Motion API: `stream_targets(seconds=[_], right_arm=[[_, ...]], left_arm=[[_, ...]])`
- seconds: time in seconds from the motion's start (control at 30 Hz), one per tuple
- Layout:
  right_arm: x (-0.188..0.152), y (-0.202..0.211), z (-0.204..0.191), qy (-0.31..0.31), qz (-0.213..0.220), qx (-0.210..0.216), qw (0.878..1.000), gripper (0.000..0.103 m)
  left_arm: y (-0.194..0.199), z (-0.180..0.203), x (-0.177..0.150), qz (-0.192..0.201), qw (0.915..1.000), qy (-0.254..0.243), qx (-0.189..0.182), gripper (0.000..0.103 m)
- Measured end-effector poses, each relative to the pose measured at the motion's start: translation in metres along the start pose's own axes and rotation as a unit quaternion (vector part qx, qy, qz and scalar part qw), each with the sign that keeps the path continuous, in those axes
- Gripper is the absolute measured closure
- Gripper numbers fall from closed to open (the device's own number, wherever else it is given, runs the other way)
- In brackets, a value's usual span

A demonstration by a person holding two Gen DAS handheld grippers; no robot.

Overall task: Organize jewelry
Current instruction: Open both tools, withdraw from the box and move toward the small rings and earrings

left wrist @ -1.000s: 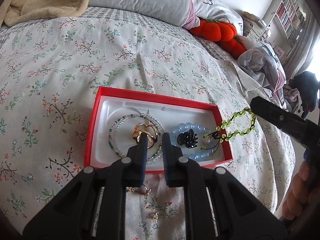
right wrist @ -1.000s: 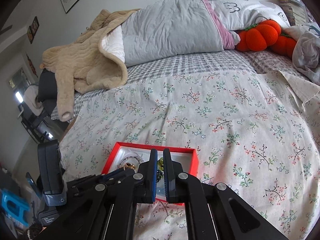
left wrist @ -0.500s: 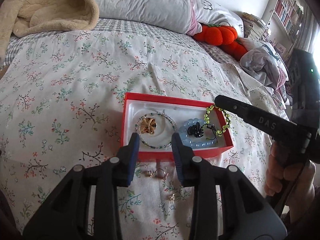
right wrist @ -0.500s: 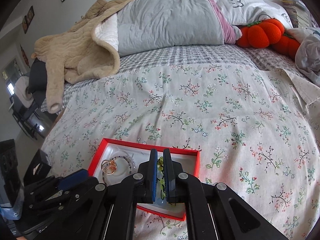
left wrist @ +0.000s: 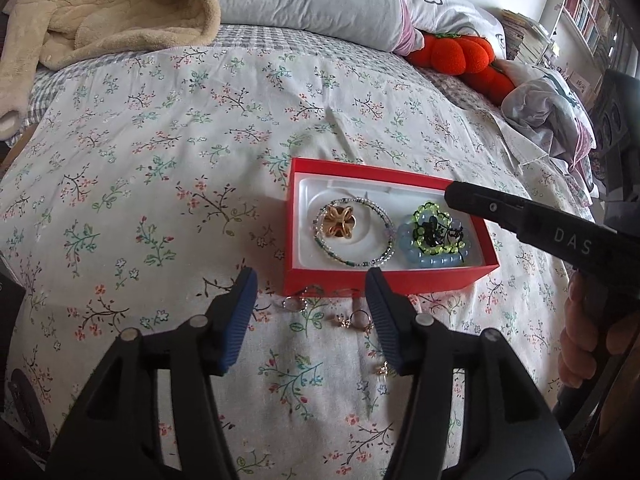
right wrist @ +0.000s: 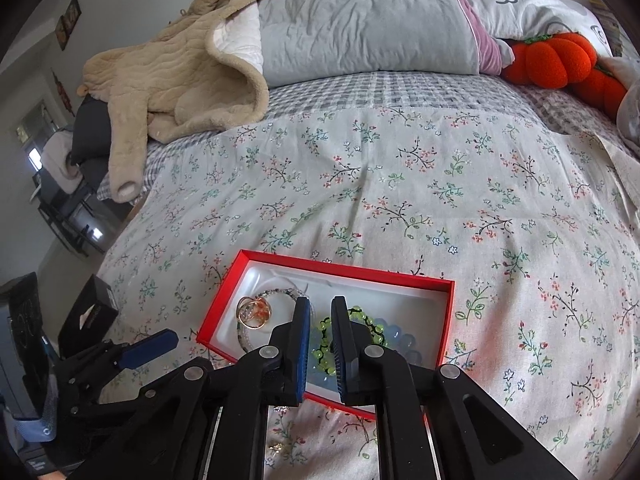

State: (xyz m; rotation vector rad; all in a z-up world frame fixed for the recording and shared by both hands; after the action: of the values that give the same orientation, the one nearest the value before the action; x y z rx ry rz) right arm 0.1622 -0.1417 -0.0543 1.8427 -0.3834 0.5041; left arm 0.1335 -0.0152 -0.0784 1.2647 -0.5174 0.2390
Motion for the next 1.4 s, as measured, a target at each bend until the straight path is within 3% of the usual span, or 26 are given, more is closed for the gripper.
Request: stream_targets(seconds=[0.13, 0.47, 0.63, 0.77, 0.83, 0.87, 0.9, 1.4], right_arm=[[-0.008, 0.009, 0.004, 0.007, -0.006, -0.004, 1.000, 0.091], [-0.031, 0.034, 0.014, 0.020, -0.004, -0.014, 1.000, 0.090], [-0.054, 0.038, 0.017, 0.024, -0.020, -0.019, 0.999, 0.087], [-0.070, 0.037, 0.016, 0.039, -0.032, -0.029, 0.998, 0.076], [-0.079, 0.035, 0.017, 0.042, -0.037, -0.033, 0.998, 0.050], [-0.083, 0.035, 0.018, 0.041, -0.037, -0.033, 0.998, 0.029], [-0.086, 0.035, 0.018, 0.040, -0.033, -0.035, 0.998, 0.026], [-0.133, 0.009, 0.024, 0.074, -0.076, -0.068, 0.992, 0.026]], left_arm=[[-0.001, -0.006, -0.004, -0.007, 0.9999, 0.004, 0.013, 0.038], [-0.001, -0.013, -0.020, -0.029, 0.9992, 0.009, 0.026, 0.036], [0.002, -0.014, -0.030, -0.034, 0.9989, 0.004, 0.032, 0.025], [0.002, -0.017, -0.038, -0.041, 0.9983, -0.001, 0.041, 0.024], [0.002, -0.019, -0.044, -0.045, 0.9980, 0.000, 0.046, 0.022], [0.001, -0.021, -0.047, -0.047, 0.9977, 0.000, 0.049, 0.022], [0.000, -0.022, -0.050, -0.050, 0.9974, -0.001, 0.052, 0.022], [-0.020, -0.037, -0.085, -0.062, 0.9915, -0.052, 0.102, 0.020]])
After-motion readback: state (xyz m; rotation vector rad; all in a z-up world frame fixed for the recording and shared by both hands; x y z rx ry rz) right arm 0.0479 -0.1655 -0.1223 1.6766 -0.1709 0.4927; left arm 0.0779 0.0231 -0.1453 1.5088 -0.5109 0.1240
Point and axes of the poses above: each gripper's, at about its wrist camera, not at the fingertips, and y roughly against the way its jaws point, z to its right, x to its top, the point moved 10 cm from there along -y, roughly the way its jaws point, and after that the axes turned 6 degrees about -z, right-handed, at the moved point
